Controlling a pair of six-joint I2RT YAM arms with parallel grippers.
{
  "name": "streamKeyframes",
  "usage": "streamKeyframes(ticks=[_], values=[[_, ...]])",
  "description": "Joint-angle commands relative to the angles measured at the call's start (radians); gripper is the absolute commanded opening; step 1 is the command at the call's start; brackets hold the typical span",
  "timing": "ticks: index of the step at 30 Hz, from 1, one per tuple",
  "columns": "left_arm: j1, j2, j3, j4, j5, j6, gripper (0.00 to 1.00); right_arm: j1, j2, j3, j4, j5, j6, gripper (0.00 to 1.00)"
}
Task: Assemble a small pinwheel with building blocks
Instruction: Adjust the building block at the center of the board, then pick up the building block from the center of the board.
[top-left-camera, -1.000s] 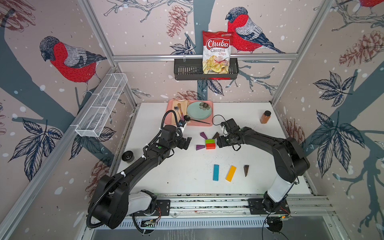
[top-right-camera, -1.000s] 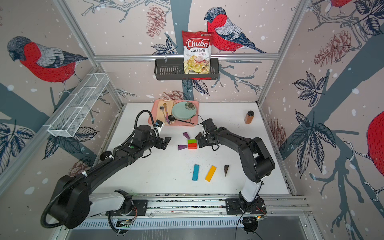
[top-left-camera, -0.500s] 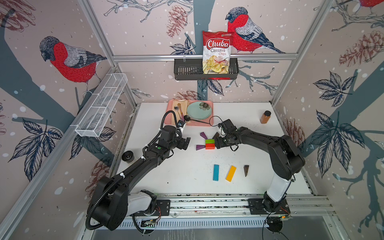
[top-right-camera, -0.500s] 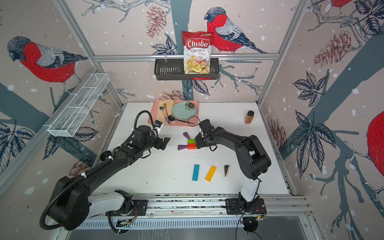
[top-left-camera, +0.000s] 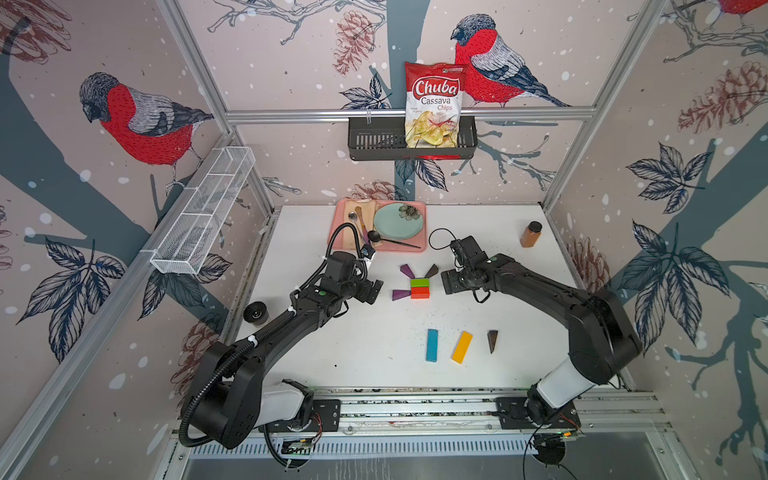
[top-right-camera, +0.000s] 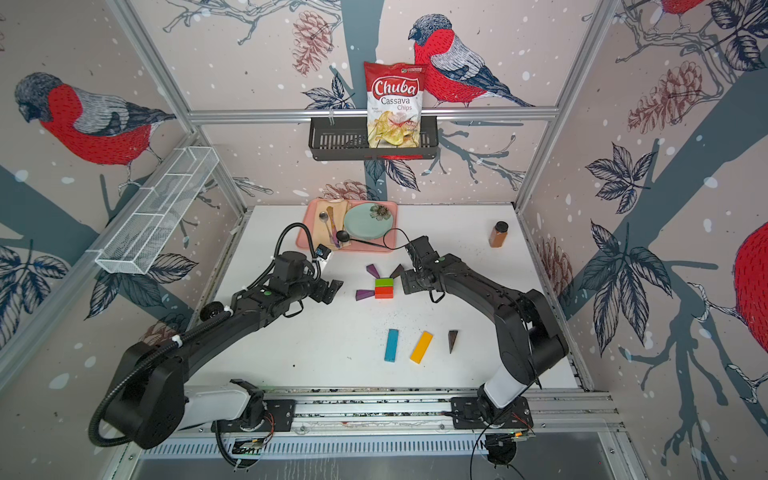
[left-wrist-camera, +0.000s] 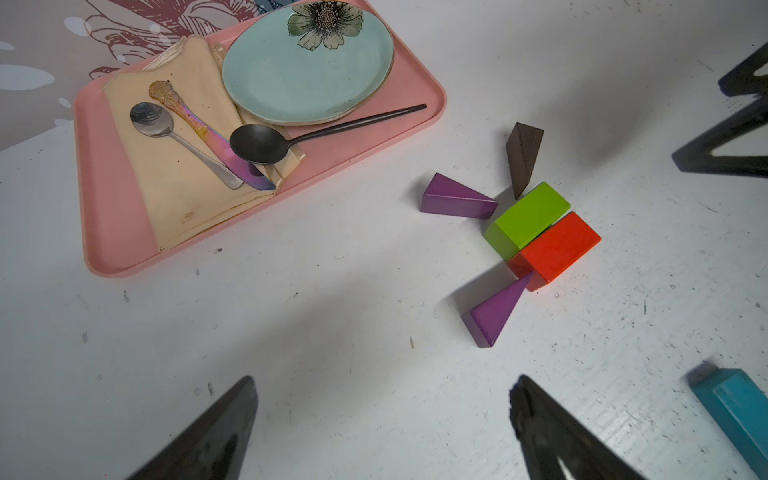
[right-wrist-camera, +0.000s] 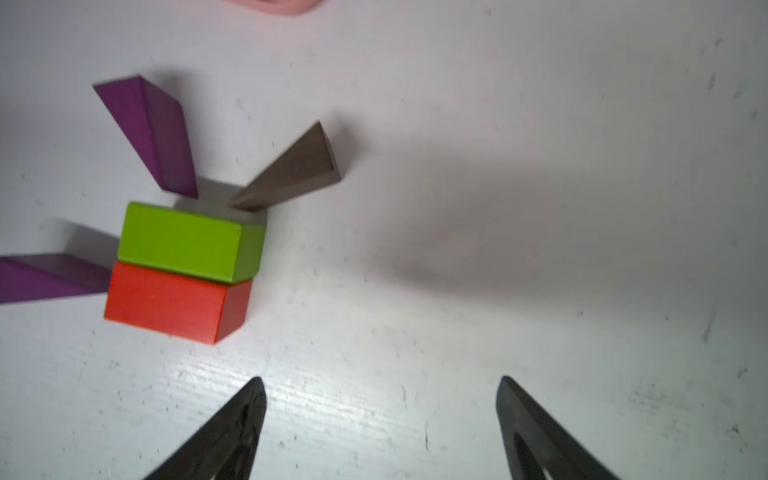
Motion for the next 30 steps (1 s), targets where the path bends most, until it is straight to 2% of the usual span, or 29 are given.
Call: streamKeyframes(ticks=[1,5,8,13,17,20,22,24,29,30], values=[[-0.010,-0.011,-0.008,0.021,0.054,0.032,0.94,-0.006,-0.080,-0.074,-0.124,0.006,0.092,0.86],[-0.048,-0.023,-0.031,0.053,0.043,0.060,0.94,-0.048,-0.194,-0.145,-0.244,-0.052,0.273,0.82],[-0.055,-0.010,-0.028,0.080,0.069,0.067,0.94,-0.079,-0.210,-0.154,-0.296,-0.078,0.395,0.78],[-0.094,-0.006,-0.034,0.133,0.107,0.130,0.94,-0.054,-0.239,-0.196,-0.345,-0.041,0.476,0.76],[-0.096,-0.006,-0.038,0.160,0.112,0.129,0.93,-0.055,-0.293,-0.253,-0.326,-0.050,0.539,0.71],[-0.097,-0.007,-0.040,0.154,0.112,0.132,0.93,-0.034,-0.299,-0.234,-0.357,-0.005,0.524,0.72],[-0.096,-0.010,-0.051,0.163,0.112,0.132,0.93,-0.008,-0.306,-0.162,-0.335,0.061,0.405,0.74],[-0.095,-0.008,-0.059,0.176,0.110,0.126,0.93,0.013,-0.312,-0.080,-0.264,0.137,0.221,0.78],[-0.096,-0.010,-0.058,0.182,0.091,0.134,0.93,-0.011,-0.369,0.001,-0.015,-0.027,-0.662,0.83],[-0.097,-0.013,-0.059,0.181,0.080,0.135,0.93,-0.034,-0.380,-0.006,0.009,-0.055,-0.796,0.83]])
